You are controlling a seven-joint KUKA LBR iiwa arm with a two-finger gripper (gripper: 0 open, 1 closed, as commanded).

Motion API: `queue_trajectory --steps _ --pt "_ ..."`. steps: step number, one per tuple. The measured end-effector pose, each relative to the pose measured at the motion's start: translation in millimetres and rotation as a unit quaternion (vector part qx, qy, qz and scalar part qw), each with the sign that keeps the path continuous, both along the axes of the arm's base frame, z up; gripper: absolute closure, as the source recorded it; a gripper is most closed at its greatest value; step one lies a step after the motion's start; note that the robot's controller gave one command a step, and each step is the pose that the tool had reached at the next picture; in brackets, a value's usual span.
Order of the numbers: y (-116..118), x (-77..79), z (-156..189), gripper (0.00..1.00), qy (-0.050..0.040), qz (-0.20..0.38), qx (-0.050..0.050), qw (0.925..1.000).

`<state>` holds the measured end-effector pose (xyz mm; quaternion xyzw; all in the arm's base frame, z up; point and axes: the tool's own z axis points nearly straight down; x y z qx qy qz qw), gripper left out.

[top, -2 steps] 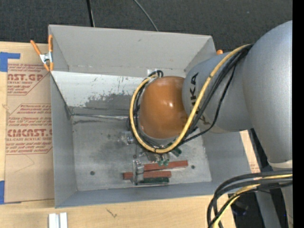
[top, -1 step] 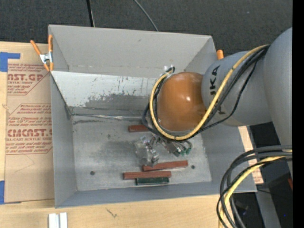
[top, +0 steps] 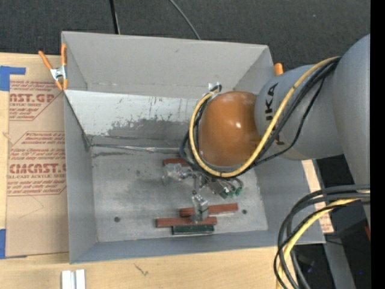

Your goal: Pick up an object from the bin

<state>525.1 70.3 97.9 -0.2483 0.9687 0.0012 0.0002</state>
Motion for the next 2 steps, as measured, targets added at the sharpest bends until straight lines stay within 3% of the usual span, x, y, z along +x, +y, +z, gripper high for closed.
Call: queue_trajectory --steps 1,2 --pt "0 0.0 0 0.00 0.0001 0.000 0.000 1.0000" --pt "-55 -42.2 -24 1.00 -0.0041 0.116 -0.001 0.9933"
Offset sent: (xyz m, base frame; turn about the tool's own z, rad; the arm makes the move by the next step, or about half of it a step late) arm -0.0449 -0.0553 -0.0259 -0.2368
